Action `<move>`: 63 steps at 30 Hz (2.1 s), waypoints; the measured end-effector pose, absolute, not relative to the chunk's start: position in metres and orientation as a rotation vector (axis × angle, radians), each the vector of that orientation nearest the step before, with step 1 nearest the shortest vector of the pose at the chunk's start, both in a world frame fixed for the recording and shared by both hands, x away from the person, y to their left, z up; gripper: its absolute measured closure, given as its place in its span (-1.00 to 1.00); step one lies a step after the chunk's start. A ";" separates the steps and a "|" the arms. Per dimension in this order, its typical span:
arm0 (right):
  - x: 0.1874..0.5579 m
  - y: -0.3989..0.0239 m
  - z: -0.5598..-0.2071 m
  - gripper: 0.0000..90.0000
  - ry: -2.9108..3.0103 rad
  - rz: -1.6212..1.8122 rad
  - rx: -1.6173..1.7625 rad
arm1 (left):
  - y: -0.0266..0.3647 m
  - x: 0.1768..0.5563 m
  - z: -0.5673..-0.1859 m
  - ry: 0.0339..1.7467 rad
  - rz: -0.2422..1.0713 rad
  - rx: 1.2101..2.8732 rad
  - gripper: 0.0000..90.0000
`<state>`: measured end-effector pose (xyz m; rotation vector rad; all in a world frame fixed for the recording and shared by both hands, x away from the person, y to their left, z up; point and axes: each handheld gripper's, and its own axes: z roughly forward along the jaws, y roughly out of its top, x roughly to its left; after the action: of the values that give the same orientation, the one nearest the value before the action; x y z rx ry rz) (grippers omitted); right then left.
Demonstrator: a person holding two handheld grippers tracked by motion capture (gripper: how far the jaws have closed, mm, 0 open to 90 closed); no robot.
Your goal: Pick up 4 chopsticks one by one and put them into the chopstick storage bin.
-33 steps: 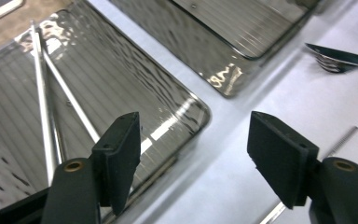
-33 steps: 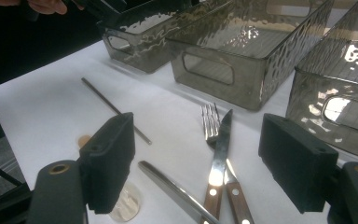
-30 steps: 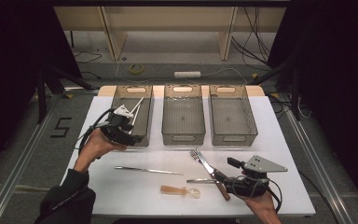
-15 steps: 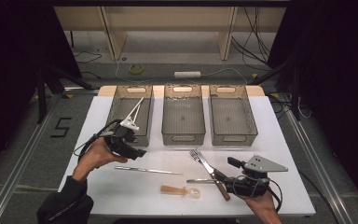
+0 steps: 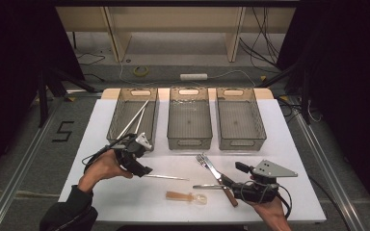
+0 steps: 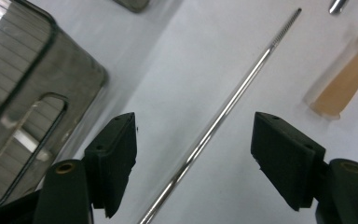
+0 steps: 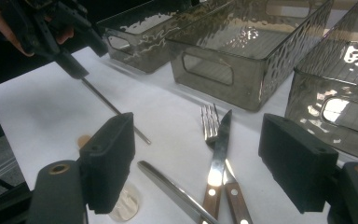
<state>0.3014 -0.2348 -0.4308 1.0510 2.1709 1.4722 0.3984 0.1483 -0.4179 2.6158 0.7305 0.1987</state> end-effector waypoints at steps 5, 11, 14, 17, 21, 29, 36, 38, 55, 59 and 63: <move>0.301 -0.235 -0.431 -0.38 2.172 1.473 1.050 | 0.146 0.396 -0.423 0.711 0.202 2.661 -0.29; 0.301 -0.235 -0.431 -0.38 2.174 1.473 1.048 | 0.148 0.396 -0.428 0.682 0.207 2.715 -0.20; 0.302 -0.234 -0.431 -0.38 2.177 1.473 1.044 | 0.147 0.396 -0.432 0.655 0.205 2.746 -0.11; 0.301 -0.233 -0.431 -0.38 2.182 1.471 1.041 | 0.146 0.397 -0.437 0.624 0.206 2.782 0.00; 0.301 -0.233 -0.431 -0.38 2.183 1.471 1.039 | 0.147 0.399 -0.442 0.583 0.206 2.804 0.15; 0.302 -0.233 -0.431 -0.38 2.186 1.469 1.037 | 0.152 0.404 -0.456 0.562 0.162 2.822 0.35; 0.302 -0.232 -0.431 -0.38 2.189 1.468 1.036 | 0.149 0.404 -0.457 0.484 0.153 2.862 0.50; 0.302 -0.232 -0.431 -0.38 2.190 1.469 1.037 | 0.148 0.404 -0.458 0.473 0.148 2.874 0.52; 0.302 -0.232 -0.432 -0.37 2.196 1.465 1.038 | 0.146 0.401 -0.461 0.323 0.147 2.911 0.79; 0.302 -0.232 -0.432 -0.37 2.201 1.458 1.038 | 0.146 0.400 -0.462 0.311 0.143 2.904 0.82; 0.302 -0.232 -0.432 -0.37 2.199 1.460 1.038 | 0.146 0.400 -0.461 0.283 0.146 2.913 0.84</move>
<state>0.3021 -0.2319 -0.4322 1.0383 2.1990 1.4598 0.4004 0.1464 -0.4614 2.9128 0.2834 0.1463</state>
